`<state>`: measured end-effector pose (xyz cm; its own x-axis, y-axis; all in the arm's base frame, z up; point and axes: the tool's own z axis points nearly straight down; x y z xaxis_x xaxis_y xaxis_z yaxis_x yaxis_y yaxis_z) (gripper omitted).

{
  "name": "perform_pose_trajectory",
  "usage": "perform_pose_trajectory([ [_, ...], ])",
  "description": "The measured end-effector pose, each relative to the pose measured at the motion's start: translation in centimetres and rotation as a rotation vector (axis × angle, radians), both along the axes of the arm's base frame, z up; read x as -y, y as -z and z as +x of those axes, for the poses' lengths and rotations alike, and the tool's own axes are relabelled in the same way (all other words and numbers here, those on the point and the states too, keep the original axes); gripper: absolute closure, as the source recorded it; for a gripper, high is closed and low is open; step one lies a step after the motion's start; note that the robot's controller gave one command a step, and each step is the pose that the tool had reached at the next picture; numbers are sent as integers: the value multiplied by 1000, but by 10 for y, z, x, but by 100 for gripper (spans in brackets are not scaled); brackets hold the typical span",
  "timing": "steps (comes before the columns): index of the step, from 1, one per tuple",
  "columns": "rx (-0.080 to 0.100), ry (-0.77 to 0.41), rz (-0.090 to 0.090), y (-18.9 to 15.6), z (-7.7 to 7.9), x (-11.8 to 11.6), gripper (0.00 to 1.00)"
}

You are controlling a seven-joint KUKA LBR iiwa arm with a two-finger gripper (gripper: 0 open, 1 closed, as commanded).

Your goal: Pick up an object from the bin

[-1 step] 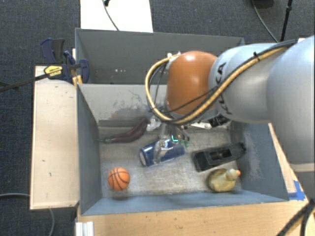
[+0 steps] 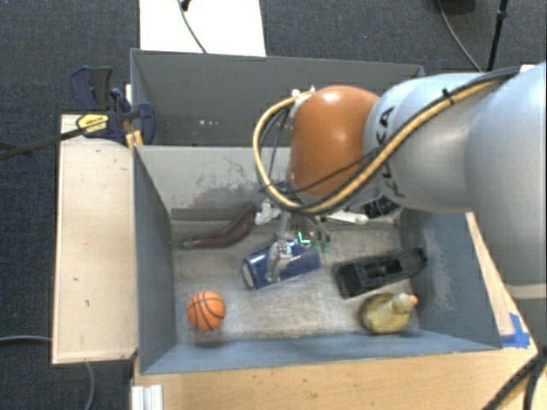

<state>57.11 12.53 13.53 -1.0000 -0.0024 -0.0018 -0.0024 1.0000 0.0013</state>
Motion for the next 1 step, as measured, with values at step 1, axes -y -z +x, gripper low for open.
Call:
perform_pose_trajectory([
  [1, -2, -121, -2, 55, 9, -11, 100],
])
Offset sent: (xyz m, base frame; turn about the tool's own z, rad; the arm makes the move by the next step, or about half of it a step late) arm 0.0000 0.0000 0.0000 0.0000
